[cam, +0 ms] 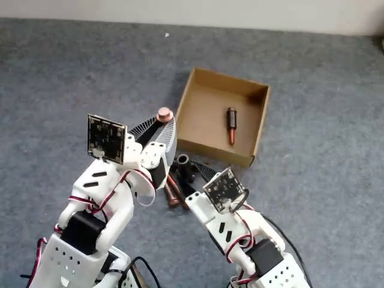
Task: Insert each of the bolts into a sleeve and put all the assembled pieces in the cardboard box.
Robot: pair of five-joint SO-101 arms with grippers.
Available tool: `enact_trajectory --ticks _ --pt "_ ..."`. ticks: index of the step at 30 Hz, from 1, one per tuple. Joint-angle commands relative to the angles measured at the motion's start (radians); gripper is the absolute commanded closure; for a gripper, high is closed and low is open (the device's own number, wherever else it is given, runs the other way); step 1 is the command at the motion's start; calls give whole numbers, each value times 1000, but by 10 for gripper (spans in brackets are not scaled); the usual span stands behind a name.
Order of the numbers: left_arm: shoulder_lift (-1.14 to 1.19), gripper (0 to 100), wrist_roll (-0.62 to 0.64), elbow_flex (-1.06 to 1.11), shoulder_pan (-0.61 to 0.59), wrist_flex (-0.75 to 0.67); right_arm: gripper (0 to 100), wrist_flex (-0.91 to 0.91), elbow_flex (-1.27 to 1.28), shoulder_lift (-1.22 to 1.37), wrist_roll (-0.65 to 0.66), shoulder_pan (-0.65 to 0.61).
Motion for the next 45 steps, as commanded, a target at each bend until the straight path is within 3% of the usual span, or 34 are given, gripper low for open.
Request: enact_trajectory --ticks 1,6,34,45 --pt "-10 995 14 -12 41 -41 993 -35 1 -39 29 -15" --pt "-12 995 8 -5 104 -37 993 -38 8 -36 38 -13" --pt "-15 995 9 91 160 0 993 -38 7 -39 40 48" --pt "-297 995 5 248 211 -21 993 -35 4 -39 40 48"
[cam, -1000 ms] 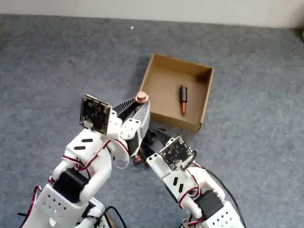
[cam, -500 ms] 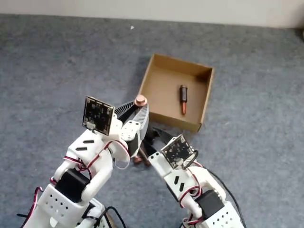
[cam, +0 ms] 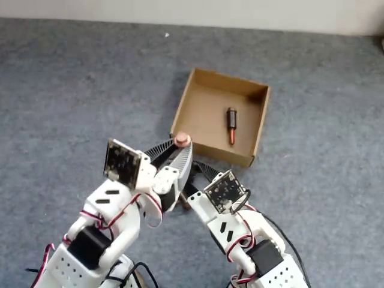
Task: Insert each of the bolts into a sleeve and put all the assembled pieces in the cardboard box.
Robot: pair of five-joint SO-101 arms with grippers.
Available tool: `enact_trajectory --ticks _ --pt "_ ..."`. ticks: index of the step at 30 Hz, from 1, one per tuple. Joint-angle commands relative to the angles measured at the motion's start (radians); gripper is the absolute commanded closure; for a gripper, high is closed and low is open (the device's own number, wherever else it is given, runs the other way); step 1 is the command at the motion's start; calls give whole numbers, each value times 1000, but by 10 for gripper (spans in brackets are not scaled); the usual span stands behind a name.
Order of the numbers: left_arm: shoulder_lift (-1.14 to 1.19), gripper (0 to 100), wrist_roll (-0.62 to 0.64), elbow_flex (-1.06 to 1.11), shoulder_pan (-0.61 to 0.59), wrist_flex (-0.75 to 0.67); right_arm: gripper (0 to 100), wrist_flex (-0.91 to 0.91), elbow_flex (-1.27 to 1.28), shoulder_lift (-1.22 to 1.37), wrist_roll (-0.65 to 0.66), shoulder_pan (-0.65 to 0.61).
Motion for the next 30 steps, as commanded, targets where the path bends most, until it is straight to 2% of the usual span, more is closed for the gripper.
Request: enact_trajectory --ticks 1,4,9,16,21,25,30 --pt "-108 995 5 44 25 -17 993 -36 -18 -18 8 21" --pt "-139 988 5 67 25 -17 993 -36 -18 -18 6 44" --pt "-140 876 -63 73 24 -9 993 -36 -18 -18 6 67" --pt "-140 875 -176 65 24 11 993 -35 -13 -18 6 67" --pt "-147 877 -207 30 -67 23 993 -33 -13 -18 6 70" --pt "-150 874 -207 -48 -148 147 993 -33 -13 -18 6 110" --pt "-151 873 -229 -107 -151 296 993 -35 -13 -18 6 125"
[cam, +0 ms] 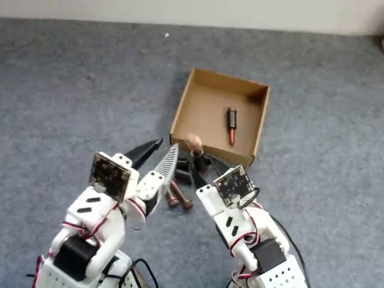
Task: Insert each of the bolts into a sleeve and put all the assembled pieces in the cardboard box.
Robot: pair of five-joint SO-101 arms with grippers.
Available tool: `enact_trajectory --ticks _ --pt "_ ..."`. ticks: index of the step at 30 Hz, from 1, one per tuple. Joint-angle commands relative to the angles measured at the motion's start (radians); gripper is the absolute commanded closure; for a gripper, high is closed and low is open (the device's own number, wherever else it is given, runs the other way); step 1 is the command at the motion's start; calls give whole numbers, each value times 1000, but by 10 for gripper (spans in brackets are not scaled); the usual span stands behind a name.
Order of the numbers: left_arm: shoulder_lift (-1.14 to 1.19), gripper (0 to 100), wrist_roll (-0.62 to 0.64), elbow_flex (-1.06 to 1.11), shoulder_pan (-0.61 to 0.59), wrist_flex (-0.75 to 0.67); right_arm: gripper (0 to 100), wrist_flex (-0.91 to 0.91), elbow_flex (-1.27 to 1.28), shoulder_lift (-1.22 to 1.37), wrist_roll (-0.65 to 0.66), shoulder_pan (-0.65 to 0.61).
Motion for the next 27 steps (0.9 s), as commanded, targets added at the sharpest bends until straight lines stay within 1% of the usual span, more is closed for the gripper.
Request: enact_trajectory --ticks 1,6,8,10,13,18,21,24,27 --pt "-4 873 -52 -73 1 95 993 -36 -13 -22 6 13" --pt "-4 876 -83 -74 36 101 993 -36 -13 -22 6 18" --pt "-4 877 -98 -74 27 114 993 -36 -13 -22 6 18" --pt "-4 877 -123 -81 -12 150 993 -36 -13 -22 6 18" --pt "-4 878 -153 -74 -108 187 993 -36 -13 -22 6 41" --pt "-4 882 -166 -28 -357 233 993 -12 -21 -16 6 137" --pt "-4 941 -166 45 -487 232 993 74 -82 -15 8 174" --pt "-4 997 -166 139 -547 230 993 133 -166 -13 12 179" --pt "-4 994 -166 216 -573 230 993 131 -222 15 15 179"
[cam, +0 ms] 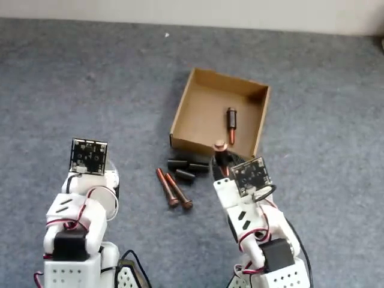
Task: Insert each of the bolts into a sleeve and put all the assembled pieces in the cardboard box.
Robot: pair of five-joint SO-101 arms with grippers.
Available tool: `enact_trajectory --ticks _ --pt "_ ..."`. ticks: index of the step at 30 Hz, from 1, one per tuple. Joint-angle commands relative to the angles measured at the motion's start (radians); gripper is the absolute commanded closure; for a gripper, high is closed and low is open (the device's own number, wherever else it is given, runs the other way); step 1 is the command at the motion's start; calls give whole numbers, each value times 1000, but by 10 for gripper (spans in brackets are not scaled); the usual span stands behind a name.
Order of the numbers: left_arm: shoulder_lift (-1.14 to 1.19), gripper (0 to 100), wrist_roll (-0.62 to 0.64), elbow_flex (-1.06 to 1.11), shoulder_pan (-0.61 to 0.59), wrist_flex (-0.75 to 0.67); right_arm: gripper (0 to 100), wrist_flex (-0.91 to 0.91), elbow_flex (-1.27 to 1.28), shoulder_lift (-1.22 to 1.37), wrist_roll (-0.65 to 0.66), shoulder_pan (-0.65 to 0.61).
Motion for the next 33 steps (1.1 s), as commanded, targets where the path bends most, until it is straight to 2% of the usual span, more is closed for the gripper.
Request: enact_trajectory --ticks 1,9,20,30,33 --pt "-1 994 -17 81 -56 -2 993 -2 -142 51 15 15" --pt "-1 994 -17 133 -120 -2 993 -124 -481 645 34 13" --pt "-1 994 -18 128 -150 -3 993 -125 -1066 1489 34 15" --pt "-1 993 -18 137 -185 -37 987 -122 -1274 1871 28 56" --pt "-1 993 -18 137 -185 -37 909 -30 -1322 1890 26 59"
